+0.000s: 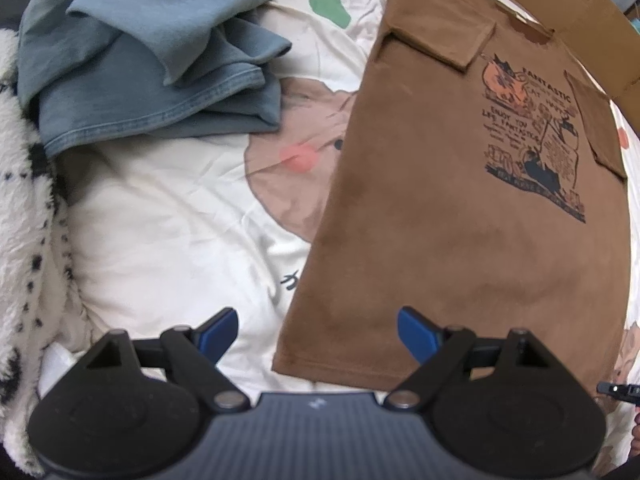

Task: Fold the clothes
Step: 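Pinch the shirt hem with the right gripper while the left gripper closes on it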

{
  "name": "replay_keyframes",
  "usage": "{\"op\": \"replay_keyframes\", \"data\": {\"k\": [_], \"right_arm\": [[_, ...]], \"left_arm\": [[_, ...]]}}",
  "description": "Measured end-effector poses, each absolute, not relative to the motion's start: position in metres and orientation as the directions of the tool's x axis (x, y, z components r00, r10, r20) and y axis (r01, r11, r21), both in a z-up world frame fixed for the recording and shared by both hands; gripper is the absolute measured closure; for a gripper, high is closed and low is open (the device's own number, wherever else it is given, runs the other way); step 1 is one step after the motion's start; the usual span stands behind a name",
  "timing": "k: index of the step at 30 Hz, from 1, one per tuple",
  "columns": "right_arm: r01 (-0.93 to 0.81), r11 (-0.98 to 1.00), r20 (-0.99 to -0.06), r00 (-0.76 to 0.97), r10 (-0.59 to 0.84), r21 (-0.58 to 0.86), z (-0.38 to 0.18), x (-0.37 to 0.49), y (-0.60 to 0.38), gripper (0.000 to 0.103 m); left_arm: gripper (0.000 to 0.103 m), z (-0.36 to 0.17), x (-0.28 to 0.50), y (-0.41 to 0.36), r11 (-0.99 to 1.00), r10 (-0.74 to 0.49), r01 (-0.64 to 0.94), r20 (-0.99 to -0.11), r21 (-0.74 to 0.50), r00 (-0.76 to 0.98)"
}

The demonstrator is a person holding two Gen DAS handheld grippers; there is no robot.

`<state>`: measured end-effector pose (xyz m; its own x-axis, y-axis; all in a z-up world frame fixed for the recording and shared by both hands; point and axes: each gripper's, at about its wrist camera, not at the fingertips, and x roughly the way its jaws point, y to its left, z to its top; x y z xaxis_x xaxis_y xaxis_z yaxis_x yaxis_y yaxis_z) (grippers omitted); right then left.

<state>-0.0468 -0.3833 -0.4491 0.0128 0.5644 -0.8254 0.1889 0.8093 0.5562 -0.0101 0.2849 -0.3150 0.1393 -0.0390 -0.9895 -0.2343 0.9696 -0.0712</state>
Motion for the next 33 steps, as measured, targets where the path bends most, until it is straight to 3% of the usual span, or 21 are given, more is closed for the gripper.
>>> {"op": "replay_keyframes", "data": {"k": [5,16,24,25,26,28,33], "right_arm": [[0.134,0.875,-0.884,0.022,0.467,0.465,-0.432,-0.052,-0.367,0.097],[0.144,0.922,-0.932,0.024,0.361,0.36,-0.418,-0.055,-0.355,0.097],[0.168,0.927,-0.941,0.003,0.339,0.334,-0.417,-0.051,-0.356,0.097],[0.17,0.928,-0.942,0.002,0.336,0.332,-0.417,-0.051,-0.356,0.097],[0.17,0.929,-0.943,0.003,0.333,0.329,-0.416,-0.051,-0.353,0.097],[0.174,0.929,-0.944,0.004,0.33,0.325,-0.416,-0.052,-0.352,0.097],[0.174,0.93,-0.945,0.008,0.326,0.323,-0.417,-0.052,-0.352,0.097]], "left_arm": [[0.015,-0.327,-0.011,0.286,0.974,-0.044,-0.215,-0.992,-0.07,0.121],[0.027,-0.362,-0.024,0.29,0.984,-0.082,-0.152,-0.994,-0.093,0.076],[0.029,-0.391,-0.025,0.294,0.979,-0.092,-0.179,-0.994,-0.101,0.058],[0.037,-0.394,-0.024,0.294,0.98,-0.089,-0.175,-0.995,-0.098,0.054],[0.058,-0.396,-0.024,0.293,0.982,-0.085,-0.166,-0.995,-0.092,0.05],[0.087,-0.397,-0.025,0.293,0.986,-0.076,-0.146,-0.996,-0.081,0.038],[0.081,-0.388,-0.029,0.308,0.974,-0.132,-0.182,-0.99,-0.138,0.048]]}}
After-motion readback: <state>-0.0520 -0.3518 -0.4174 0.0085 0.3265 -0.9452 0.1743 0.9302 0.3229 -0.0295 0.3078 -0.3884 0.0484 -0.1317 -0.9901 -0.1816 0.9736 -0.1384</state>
